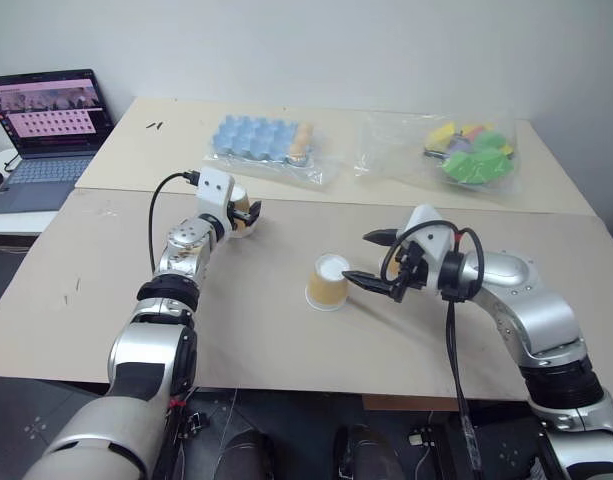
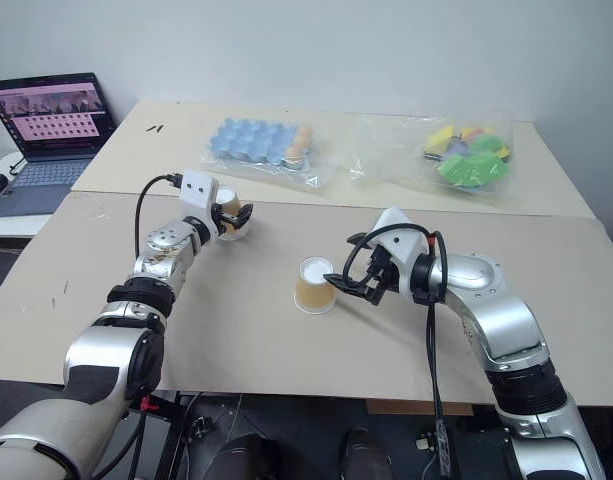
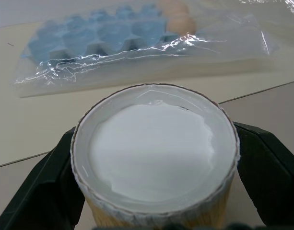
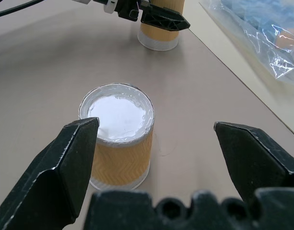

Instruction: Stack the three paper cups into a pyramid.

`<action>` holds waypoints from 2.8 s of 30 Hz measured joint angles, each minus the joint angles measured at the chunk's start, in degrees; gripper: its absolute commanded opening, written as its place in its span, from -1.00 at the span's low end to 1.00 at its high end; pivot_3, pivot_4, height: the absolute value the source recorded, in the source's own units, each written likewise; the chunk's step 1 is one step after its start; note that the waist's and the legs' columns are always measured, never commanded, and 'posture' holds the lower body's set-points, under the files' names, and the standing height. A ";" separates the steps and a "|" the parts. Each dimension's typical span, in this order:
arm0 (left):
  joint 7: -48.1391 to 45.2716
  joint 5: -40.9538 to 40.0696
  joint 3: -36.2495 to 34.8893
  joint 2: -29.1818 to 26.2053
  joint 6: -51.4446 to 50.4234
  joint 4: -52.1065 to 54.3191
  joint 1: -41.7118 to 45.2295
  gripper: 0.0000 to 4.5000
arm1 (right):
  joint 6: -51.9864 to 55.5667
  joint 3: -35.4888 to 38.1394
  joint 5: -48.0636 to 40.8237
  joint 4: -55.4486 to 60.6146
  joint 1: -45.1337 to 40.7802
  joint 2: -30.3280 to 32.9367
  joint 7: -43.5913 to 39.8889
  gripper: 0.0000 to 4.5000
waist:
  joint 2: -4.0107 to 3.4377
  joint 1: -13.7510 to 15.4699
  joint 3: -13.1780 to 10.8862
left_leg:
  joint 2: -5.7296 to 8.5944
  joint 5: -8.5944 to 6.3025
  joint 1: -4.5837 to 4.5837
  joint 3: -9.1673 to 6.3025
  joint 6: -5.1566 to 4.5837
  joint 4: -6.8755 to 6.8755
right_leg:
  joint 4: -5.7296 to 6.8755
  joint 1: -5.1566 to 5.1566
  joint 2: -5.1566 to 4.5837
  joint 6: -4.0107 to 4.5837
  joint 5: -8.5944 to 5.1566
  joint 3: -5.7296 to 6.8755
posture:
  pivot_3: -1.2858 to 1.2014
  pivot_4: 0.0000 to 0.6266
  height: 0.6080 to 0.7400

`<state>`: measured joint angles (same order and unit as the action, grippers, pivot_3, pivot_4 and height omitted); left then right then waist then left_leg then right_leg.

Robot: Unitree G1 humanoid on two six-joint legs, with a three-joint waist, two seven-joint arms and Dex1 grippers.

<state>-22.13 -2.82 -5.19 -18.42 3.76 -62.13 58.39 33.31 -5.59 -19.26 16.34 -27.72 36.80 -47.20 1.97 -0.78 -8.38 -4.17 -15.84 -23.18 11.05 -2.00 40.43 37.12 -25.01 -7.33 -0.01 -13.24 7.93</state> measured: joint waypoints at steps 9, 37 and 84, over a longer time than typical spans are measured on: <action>-2.55 0.49 0.46 -0.69 1.99 1.28 -1.45 0.32 | 0.01 -0.05 0.03 -0.02 -0.01 0.00 0.00 1.00 | 0.00 -0.02 0.00 | 0.00 0.00 -0.01 -0.01 0.00 0.00 | 0.00 0.00 0.00 0.00 0.00 0.01 | 0.03 -0.52 0.93; -49.89 -9.37 15.50 -8.71 -9.39 40.69 -20.70 0.32 | 1.37 1.84 0.45 1.59 2.23 0.86 3.04 1.00 | -0.03 0.43 0.01 | -0.01 0.01 0.00 -0.43 -0.07 0.41 | 0.12 0.03 0.00 0.00 0.02 -0.17 | 0.03 -0.52 0.93; -40.26 -30.38 2.67 -21.58 -43.53 77.90 -25.88 0.97 | 0.05 10.43 4.46 -13.39 9.62 4.12 8.55 1.00 | -0.15 0.07 -0.06 | 0.15 -0.07 0.53 -0.67 -0.19 0.30 | 0.02 0.58 0.00 -0.10 -0.02 -0.53 | 0.03 -0.52 0.93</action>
<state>-62.39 -33.20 -2.51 -40.00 -39.77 15.77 32.50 33.35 4.84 -14.80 2.96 -18.10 40.92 -38.64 1.82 -0.71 -8.44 -4.02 -15.91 -22.65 10.38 -2.19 40.72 37.14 -24.43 -7.32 -0.11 -13.26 7.40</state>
